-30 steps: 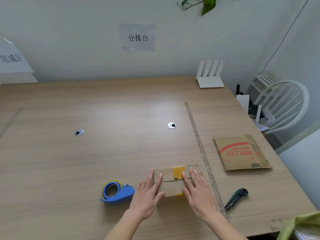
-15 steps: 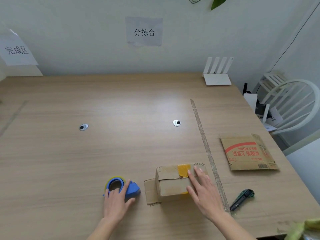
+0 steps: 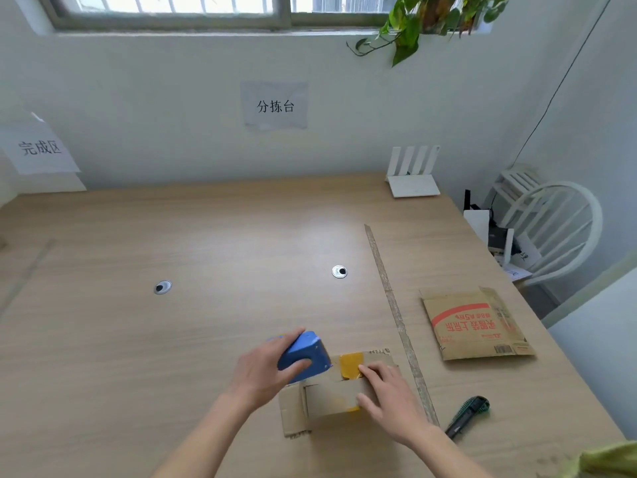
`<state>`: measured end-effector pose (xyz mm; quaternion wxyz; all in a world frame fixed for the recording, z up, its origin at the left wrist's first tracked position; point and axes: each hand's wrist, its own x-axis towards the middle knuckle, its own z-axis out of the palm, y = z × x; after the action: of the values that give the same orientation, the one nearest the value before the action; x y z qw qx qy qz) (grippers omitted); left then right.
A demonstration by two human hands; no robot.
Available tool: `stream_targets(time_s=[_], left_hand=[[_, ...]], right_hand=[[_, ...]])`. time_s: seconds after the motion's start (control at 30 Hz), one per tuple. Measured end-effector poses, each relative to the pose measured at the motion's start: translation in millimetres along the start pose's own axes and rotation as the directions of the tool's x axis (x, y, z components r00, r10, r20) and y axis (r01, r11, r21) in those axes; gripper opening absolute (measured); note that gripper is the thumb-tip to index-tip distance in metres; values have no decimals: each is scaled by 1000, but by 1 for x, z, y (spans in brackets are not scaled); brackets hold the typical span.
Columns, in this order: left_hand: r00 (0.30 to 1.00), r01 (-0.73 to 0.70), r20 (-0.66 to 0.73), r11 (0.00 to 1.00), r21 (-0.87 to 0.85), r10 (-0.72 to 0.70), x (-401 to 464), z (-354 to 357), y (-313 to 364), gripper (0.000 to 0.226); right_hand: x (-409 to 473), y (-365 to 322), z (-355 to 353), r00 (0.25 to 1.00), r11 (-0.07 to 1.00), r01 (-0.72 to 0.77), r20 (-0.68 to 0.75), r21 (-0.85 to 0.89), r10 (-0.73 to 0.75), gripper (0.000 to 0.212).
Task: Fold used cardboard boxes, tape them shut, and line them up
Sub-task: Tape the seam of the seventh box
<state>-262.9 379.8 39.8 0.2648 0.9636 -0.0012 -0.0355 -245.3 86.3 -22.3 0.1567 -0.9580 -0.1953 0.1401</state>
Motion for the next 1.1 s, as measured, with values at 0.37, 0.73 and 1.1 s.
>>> stream_targets(time_s=[0.37, 0.73, 1.1], left_hand=[[961, -118, 246, 991, -58, 128, 12, 39, 60, 56], [956, -149, 252, 989, -13, 147, 10, 49, 69, 54], [958, -127, 264, 991, 36, 114, 7, 45, 73, 57]], right_hand=[[9, 14, -27, 988, 793, -138, 136, 593, 70, 47], [15, 23, -24, 986, 536, -132, 165, 834, -13, 22], [13, 26, -16, 971, 491, -237, 195, 838, 137, 8]])
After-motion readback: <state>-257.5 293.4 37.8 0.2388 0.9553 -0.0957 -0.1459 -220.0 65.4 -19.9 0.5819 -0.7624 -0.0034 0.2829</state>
